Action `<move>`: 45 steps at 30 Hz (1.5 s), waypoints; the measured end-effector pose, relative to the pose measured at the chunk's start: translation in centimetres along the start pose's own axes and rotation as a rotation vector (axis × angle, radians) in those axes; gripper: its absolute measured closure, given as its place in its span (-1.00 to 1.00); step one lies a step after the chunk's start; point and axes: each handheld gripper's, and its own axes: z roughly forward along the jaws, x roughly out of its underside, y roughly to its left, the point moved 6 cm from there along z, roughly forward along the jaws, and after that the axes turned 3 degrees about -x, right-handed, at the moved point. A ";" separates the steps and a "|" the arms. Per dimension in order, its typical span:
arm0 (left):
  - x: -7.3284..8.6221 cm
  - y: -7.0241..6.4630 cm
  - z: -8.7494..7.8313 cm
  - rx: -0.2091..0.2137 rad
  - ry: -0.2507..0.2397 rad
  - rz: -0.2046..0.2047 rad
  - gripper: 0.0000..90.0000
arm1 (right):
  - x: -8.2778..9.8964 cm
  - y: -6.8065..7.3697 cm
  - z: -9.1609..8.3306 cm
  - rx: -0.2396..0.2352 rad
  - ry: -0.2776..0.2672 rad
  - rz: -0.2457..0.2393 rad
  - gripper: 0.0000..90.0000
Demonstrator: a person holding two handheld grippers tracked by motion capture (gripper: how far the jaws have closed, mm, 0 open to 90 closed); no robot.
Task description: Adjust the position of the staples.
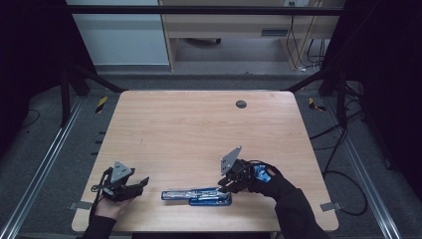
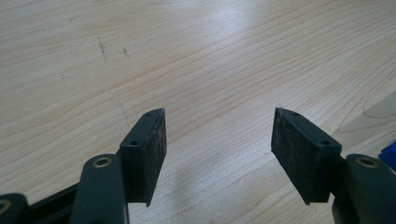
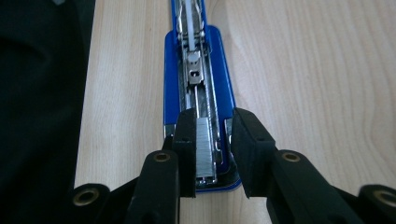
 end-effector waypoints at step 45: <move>-0.6 -3.4 -1.3 0.240 -0.040 0.105 0.23 | 3.5 4.1 -1.3 0.272 -0.371 0.319 1.00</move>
